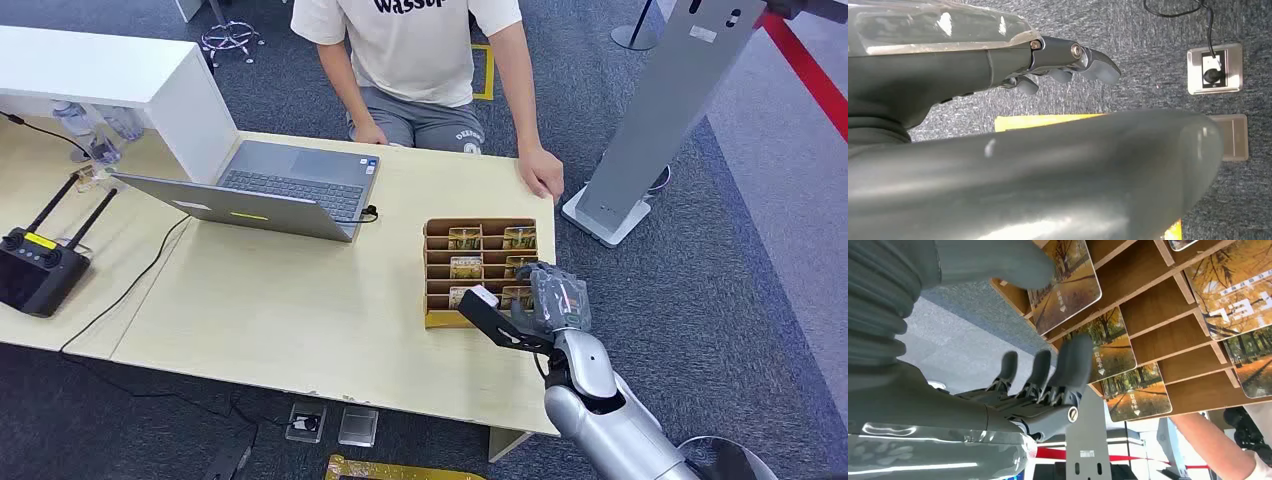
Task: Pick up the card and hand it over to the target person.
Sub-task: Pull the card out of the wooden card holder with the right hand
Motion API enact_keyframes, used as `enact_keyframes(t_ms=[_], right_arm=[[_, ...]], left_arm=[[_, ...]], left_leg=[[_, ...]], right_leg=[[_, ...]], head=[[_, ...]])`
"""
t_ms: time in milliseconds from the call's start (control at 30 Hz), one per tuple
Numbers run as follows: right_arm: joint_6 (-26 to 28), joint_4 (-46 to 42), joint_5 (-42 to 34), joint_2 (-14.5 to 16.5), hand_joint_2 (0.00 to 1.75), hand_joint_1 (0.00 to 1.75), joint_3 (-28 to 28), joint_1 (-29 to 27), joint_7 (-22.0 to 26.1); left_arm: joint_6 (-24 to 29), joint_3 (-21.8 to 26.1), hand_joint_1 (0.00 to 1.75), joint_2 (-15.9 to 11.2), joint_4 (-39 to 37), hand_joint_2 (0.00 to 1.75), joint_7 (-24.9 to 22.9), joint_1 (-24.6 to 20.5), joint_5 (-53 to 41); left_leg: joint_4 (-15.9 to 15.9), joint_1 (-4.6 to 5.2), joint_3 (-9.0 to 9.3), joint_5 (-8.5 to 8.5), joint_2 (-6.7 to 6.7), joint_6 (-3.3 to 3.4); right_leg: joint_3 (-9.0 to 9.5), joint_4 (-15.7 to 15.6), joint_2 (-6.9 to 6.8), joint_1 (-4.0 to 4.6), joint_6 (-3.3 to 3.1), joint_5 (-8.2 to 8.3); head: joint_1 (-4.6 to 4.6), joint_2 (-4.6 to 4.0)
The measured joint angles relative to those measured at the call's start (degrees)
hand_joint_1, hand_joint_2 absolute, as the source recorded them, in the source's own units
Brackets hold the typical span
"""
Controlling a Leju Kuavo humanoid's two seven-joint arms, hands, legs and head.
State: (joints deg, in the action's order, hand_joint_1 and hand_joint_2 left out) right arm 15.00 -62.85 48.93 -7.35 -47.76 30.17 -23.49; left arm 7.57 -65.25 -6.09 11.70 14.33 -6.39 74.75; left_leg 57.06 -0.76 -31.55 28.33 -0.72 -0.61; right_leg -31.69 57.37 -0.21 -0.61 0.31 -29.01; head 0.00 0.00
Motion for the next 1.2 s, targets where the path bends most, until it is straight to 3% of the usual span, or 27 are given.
enact_keyframes(t_ms=[333,533,633,867,1200], right_arm=[[-0.06,0.29,-0.08,0.23,1.75,0.72,0.10,0.11,0.34],[0.38,1.15,-0.31,0.69,1.75,1.01,0.03,0.40,1.04],[0.47,1.37,-0.37,0.79,1.75,1.06,0.03,0.56,1.16],[0.49,1.51,-0.49,0.73,1.75,1.34,0.05,0.66,1.26],[0.12,1.51,-1.30,0.54,1.75,1.17,-0.12,0.33,1.61]], left_arm=[[0.07,0.01,0.00,0.00,-0.04,0.00,0.10,0.00,0.04],[0.21,0.11,0.00,-0.05,-0.03,0.00,-0.07,0.01,0.22],[0.24,0.16,0.00,-0.03,-0.01,0.00,-0.03,0.01,0.28],[0.30,0.16,0.00,0.01,0.00,0.00,0.06,0.01,0.30],[0.47,0.07,0.00,-0.03,-0.01,0.00,0.06,0.00,0.27]], left_leg=[[0.01,0.01,-0.01,-0.01,0.03,0.00],[0.02,0.01,-0.02,0.01,0.04,-0.01],[0.03,0.01,-0.03,0.01,0.05,-0.01],[0.00,0.01,-0.01,-0.01,0.07,0.00],[0.04,0.01,-0.03,0.01,0.03,-0.01]], right_leg=[[-0.03,0.02,0.03,-0.01,0.00,0.01],[-0.04,0.03,0.05,-0.01,0.00,0.00],[-0.05,0.04,0.06,-0.01,0.00,0.00],[-0.04,0.02,0.07,-0.01,-0.01,0.02],[-0.05,0.04,0.04,-0.01,0.00,0.01]], head=[[0.00,0.00],[0.00,0.00],[0.00,0.00],[0.00,0.00],[0.00,0.00]])
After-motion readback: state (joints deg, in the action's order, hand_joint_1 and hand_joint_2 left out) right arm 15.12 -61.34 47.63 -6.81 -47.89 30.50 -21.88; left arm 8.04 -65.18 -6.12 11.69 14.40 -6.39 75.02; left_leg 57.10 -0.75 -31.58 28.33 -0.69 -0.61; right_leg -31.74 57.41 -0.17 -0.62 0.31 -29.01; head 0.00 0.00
